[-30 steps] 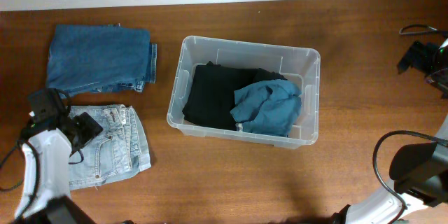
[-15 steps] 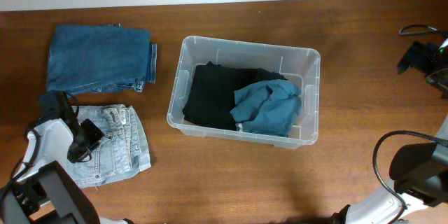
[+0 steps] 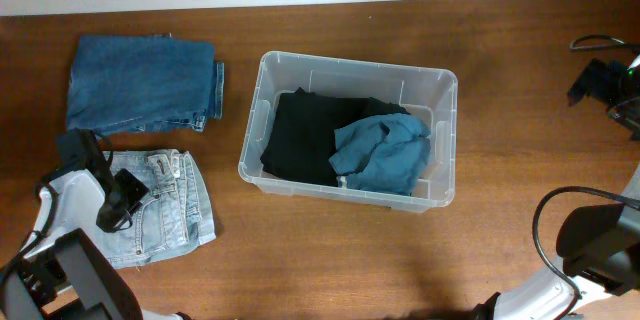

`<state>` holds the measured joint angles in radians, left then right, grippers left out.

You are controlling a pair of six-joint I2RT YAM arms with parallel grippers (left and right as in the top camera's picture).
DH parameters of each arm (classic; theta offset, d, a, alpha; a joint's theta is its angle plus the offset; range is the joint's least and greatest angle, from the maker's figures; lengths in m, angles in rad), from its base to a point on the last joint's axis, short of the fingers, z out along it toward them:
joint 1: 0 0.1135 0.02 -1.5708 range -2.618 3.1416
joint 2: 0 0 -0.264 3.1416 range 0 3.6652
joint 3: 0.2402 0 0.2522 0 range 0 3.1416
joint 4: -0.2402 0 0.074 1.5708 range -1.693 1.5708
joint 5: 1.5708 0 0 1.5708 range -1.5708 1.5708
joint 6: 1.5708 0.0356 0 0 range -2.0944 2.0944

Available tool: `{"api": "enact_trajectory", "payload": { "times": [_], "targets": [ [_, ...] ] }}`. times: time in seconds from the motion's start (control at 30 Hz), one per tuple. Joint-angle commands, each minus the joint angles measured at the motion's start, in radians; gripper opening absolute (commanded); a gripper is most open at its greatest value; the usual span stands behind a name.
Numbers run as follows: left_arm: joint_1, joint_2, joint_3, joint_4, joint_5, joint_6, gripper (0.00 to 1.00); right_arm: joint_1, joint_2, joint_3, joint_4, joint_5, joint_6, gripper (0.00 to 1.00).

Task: Pack container

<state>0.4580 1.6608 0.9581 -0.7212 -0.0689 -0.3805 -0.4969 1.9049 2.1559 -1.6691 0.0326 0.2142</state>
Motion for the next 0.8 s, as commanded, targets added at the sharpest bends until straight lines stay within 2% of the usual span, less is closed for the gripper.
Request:
{"api": "enact_trajectory", "payload": {
  "times": [0.0,0.2,0.33,0.43,0.6,0.77],
  "targets": [
    [0.003,0.013,-0.03,-0.001,0.079,-0.036,0.01,-0.001,0.0,-0.002,0.001,-0.002,0.011,0.99],
    [-0.008,0.013,-0.039,0.0,0.209,-0.039,0.01,-0.001,0.0,-0.002,0.001,-0.002,0.011,0.99],
    [-0.069,0.013,-0.042,0.0,0.235,-0.045,0.01,-0.001,0.0,-0.002,0.001,-0.002,0.011,0.98],
    [-0.126,0.013,-0.042,0.011,0.241,-0.092,0.01,-0.001,0.0,-0.002,0.001,-0.002,0.011,0.98],
    [-0.211,0.013,-0.042,0.057,0.28,-0.143,0.01,-0.001,0.0,-0.002,0.001,-0.002,0.011,0.98],
    [-0.274,0.013,-0.042,0.131,0.298,-0.143,0.01,-0.001,0.0,-0.002,0.001,-0.002,0.011,0.98]
  ]
}}
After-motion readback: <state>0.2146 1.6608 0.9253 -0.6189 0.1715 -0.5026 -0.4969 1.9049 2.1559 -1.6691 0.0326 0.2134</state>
